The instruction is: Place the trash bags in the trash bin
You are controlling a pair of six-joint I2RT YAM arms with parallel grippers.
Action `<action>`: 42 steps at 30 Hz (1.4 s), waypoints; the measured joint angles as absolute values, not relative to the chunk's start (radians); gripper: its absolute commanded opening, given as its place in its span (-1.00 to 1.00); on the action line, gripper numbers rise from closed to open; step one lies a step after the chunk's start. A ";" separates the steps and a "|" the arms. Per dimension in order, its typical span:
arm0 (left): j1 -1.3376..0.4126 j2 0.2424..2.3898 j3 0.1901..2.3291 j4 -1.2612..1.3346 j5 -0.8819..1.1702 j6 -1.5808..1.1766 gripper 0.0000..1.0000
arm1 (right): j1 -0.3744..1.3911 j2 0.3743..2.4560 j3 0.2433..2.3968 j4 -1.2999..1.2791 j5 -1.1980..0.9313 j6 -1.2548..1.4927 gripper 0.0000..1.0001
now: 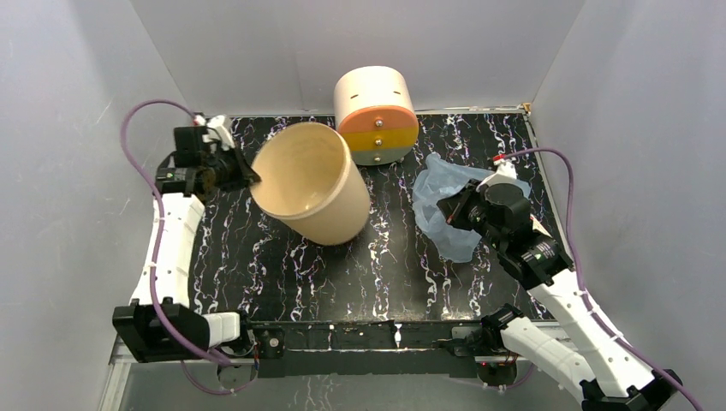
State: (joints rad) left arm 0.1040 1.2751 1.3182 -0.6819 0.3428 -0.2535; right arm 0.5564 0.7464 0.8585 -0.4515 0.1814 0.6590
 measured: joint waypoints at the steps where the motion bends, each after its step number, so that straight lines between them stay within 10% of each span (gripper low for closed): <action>1: 0.059 1.256 1.301 -0.685 0.337 -0.254 -1.00 | 0.556 0.746 0.867 -0.454 0.183 0.659 -1.00; 42: -0.233 1.287 1.407 -0.867 0.041 -0.197 -0.97 | 0.556 0.772 1.235 -0.587 -0.107 0.620 -1.00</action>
State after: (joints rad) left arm -0.2333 1.2869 1.4071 -0.8673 0.0410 -0.1970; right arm 0.5560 0.7715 1.2354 -0.5873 -0.1070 0.6205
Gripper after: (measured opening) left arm 0.065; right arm 0.020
